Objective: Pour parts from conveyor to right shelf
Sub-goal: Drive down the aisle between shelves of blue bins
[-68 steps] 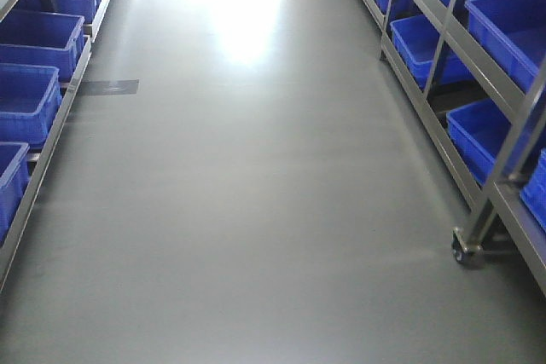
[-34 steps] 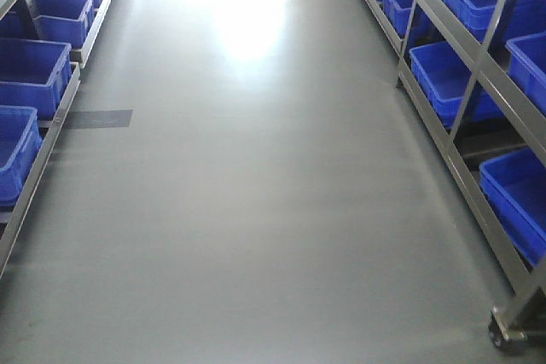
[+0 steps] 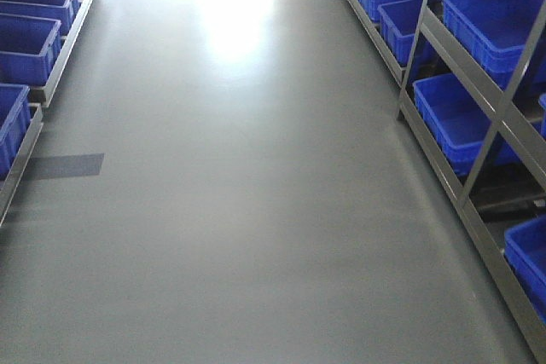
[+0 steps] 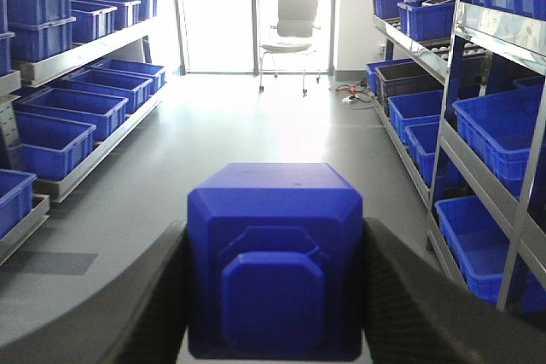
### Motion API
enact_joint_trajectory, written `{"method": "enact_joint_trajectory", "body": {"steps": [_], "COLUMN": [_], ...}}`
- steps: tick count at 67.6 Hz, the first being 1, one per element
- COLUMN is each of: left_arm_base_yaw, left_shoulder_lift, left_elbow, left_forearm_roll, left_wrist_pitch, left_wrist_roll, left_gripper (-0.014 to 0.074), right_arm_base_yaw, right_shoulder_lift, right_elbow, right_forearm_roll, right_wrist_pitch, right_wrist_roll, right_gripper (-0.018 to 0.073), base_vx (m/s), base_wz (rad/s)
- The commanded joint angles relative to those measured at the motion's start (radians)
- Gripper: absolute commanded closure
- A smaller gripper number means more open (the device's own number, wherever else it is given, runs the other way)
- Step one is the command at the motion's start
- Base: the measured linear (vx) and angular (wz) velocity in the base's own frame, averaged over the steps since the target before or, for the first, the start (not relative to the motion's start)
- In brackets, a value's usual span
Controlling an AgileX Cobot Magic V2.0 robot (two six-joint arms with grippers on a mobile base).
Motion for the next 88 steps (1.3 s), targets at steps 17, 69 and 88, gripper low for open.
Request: {"method": "enact_joint_trajectory", "body": {"steps": [17, 69, 88], "left_arm_base_yaw": [-0.004, -0.004, -0.004], "left_shoulder_lift": [-0.009, -0.009, -0.009], "left_elbow": [0.027, 0.027, 0.027], "left_forearm_roll": [-0.007, -0.007, -0.007], "left_wrist_pitch": [-0.069, -0.069, -0.069], "left_wrist_roll": [-0.001, -0.001, -0.001], "left_gripper": [0.0603, 0.0603, 0.0603], "right_arm_base_yaw": [-0.003, -0.003, -0.003], "right_shoulder_lift": [0.011, 0.011, 0.011], "right_elbow": [-0.028, -0.028, -0.028], "right_forearm_roll": [-0.01, -0.01, -0.01], "right_wrist_pitch": [-0.078, -0.078, -0.078], "right_wrist_roll": [-0.006, -0.006, -0.006], "right_gripper": [0.0523, 0.0523, 0.0523], "base_vx": [0.57, 0.56, 0.44], "base_wz": [0.01, 0.13, 0.18]}}
